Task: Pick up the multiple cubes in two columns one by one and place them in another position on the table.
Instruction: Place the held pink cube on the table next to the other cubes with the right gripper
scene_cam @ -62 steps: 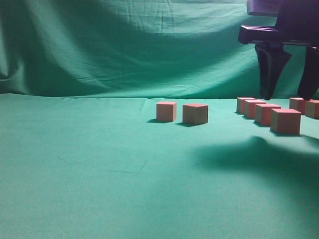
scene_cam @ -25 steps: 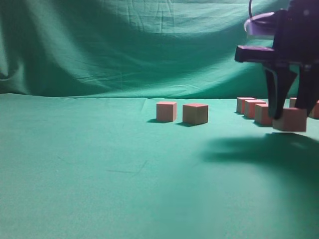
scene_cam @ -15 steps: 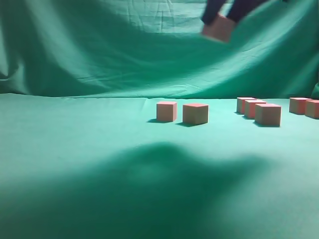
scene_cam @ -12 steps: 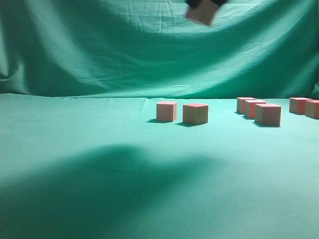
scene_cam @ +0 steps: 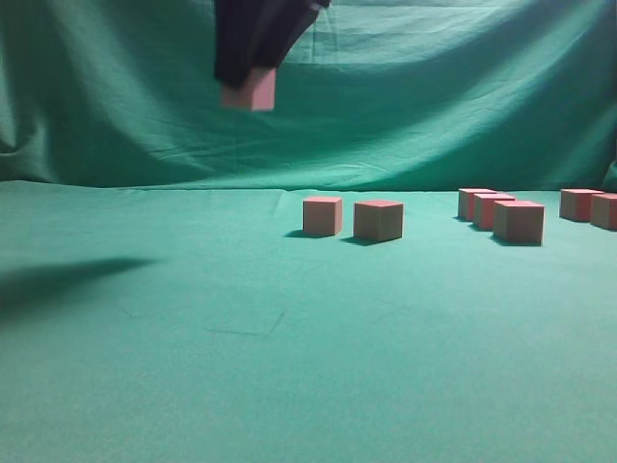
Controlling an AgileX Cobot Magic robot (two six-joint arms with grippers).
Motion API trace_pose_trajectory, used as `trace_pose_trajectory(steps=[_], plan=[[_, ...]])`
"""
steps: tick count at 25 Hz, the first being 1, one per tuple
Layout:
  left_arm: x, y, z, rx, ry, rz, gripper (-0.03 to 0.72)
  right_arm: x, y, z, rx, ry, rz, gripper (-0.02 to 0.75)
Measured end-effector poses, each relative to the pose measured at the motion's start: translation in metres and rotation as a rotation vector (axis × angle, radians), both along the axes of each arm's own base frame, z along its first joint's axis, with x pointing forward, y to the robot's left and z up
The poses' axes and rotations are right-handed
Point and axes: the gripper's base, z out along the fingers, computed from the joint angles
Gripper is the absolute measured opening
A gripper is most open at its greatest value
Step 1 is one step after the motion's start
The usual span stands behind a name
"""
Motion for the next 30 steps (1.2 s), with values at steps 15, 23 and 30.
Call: trace_pose_trajectory(steps=[15,23,30], plan=[[0.0,0.0,0.0,0.0,0.0,0.0,0.0,0.02,0.024,-0.062,-0.141,-0.107,0.423,0.28],[0.0,0.0,0.0,0.0,0.0,0.0,0.0,0.028,0.018,-0.066,-0.156,-0.123,0.464,0.28],[0.0,0.0,0.0,0.0,0.0,0.0,0.0,0.027,0.013,-0.07,-0.18,-0.071,0.472,0.28]])
